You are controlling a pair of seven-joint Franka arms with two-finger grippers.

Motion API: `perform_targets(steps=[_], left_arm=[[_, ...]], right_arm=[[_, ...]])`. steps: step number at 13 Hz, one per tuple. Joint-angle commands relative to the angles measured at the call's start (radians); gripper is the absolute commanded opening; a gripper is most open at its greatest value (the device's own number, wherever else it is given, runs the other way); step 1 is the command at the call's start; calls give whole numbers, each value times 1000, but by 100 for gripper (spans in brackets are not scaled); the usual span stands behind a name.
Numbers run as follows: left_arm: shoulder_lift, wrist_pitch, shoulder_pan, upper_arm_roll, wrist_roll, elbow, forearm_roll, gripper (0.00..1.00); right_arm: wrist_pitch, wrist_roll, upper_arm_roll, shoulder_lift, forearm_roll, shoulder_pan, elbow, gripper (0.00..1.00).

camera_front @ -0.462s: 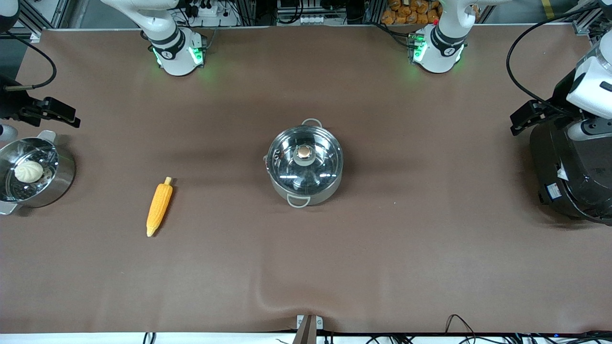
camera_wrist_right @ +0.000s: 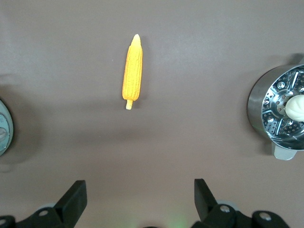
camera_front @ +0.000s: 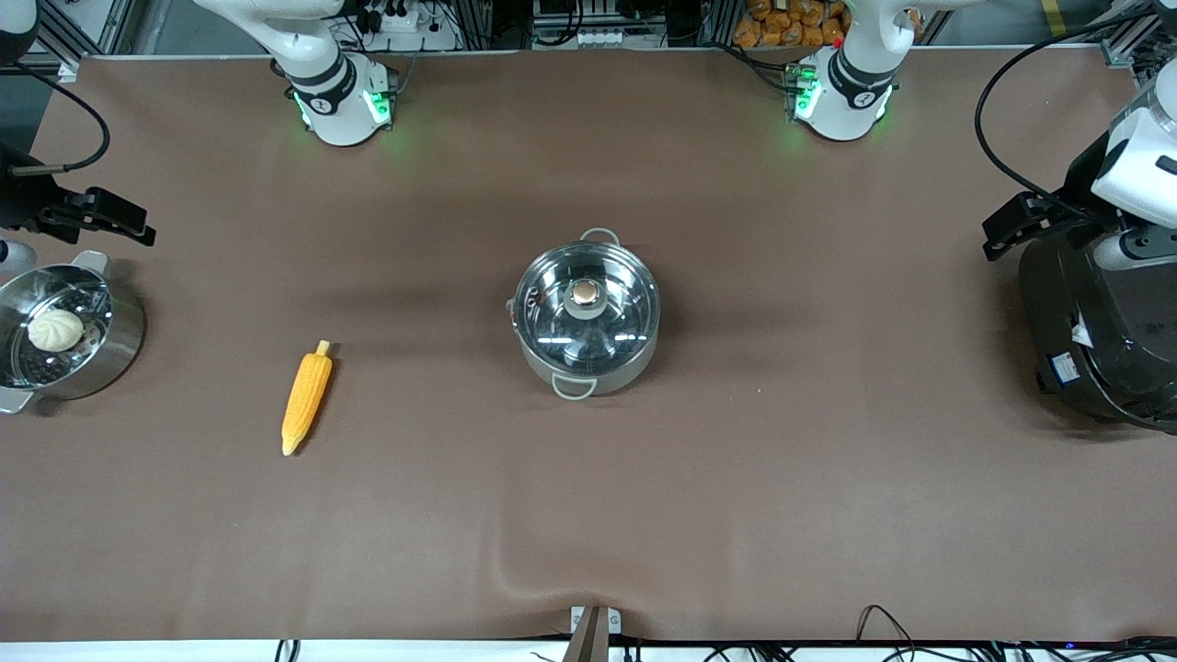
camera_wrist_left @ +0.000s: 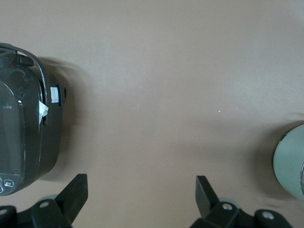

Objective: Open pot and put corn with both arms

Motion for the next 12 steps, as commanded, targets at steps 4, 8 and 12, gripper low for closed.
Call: perform_targets(steps=[4,8,12], left_arm=[[135,-20,-91,-79,-117,96,-22,100],[344,35,-306,-131,-533,265,-37,100],[511,260,-502,-118,-908,302,-30,100]], right_arm=[[8,-10,5,-15,4,-5,-15,100],[8,-10,5,-14,4,-5,-15,100],[10,-12,7,-7,4,-5,-15,100]])
